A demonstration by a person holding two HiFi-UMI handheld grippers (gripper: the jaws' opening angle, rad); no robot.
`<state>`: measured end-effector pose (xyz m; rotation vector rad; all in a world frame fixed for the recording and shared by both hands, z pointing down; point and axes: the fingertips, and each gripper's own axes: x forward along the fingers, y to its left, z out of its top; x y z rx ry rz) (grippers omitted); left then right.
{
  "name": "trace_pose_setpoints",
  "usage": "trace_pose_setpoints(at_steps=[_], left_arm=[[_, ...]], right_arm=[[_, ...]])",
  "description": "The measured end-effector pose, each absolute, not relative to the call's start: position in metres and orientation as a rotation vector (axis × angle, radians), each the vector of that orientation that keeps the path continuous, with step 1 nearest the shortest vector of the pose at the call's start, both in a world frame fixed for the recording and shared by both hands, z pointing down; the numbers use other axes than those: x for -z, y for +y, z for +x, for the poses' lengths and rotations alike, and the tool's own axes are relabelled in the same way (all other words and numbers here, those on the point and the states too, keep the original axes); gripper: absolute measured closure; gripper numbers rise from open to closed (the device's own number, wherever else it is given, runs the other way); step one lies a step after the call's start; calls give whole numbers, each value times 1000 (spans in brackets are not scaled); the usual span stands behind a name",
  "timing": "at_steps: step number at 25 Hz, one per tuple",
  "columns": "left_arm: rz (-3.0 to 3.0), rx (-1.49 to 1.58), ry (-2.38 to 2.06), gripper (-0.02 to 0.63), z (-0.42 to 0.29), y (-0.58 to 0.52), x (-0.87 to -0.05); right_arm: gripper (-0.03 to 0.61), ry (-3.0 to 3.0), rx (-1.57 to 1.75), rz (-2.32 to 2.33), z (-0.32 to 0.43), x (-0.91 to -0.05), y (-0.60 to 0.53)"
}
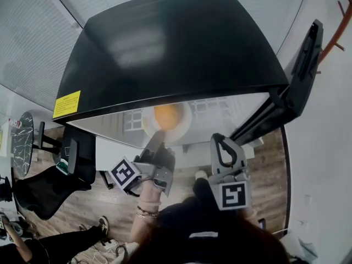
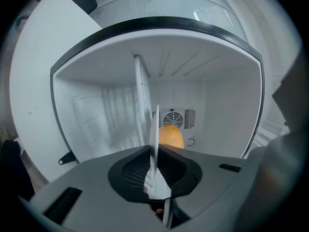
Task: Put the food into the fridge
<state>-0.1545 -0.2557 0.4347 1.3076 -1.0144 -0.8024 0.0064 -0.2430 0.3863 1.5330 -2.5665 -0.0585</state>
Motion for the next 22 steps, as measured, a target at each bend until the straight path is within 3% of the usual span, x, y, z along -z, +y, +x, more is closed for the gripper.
trace_pose_setpoints(at_steps=[22], left_arm=[[1289,817,-991,571,-157,-273,-439]], right_arm=[[577,-2556,49,1562,13,-389,-253]])
